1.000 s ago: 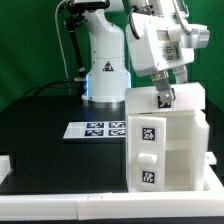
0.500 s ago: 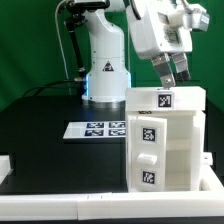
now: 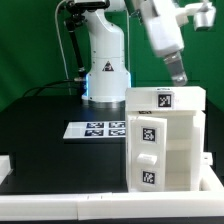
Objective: Assemble cabinet
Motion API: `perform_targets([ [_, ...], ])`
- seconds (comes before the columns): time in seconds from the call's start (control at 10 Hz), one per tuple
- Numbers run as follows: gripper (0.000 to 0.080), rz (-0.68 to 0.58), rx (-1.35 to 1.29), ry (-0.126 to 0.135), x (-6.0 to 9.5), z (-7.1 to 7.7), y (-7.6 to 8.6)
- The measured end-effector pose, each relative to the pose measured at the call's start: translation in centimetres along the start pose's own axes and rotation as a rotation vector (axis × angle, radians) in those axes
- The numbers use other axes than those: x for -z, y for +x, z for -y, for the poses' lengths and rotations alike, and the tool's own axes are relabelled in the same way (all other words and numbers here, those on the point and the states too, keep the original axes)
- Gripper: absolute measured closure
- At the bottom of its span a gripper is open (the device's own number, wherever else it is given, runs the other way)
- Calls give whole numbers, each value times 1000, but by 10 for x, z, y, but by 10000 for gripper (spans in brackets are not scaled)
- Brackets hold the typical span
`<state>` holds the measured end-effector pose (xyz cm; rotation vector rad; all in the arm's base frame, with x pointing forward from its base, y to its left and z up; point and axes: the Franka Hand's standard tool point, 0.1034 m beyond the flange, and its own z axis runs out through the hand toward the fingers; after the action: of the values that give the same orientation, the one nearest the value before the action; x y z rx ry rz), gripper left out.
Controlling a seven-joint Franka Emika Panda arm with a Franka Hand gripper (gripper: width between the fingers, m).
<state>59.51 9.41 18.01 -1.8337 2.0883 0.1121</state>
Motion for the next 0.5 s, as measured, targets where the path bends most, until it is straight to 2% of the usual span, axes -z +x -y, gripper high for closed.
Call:
perform_targets([
  [0.1,2,1,118,4,1,4,0],
  [0.3,2,16,366,-25,3,5,-2],
  [0.4,2,17,477,-34,4,7,-4],
  [0.5,2,15,510,-32,4,7,-4],
])
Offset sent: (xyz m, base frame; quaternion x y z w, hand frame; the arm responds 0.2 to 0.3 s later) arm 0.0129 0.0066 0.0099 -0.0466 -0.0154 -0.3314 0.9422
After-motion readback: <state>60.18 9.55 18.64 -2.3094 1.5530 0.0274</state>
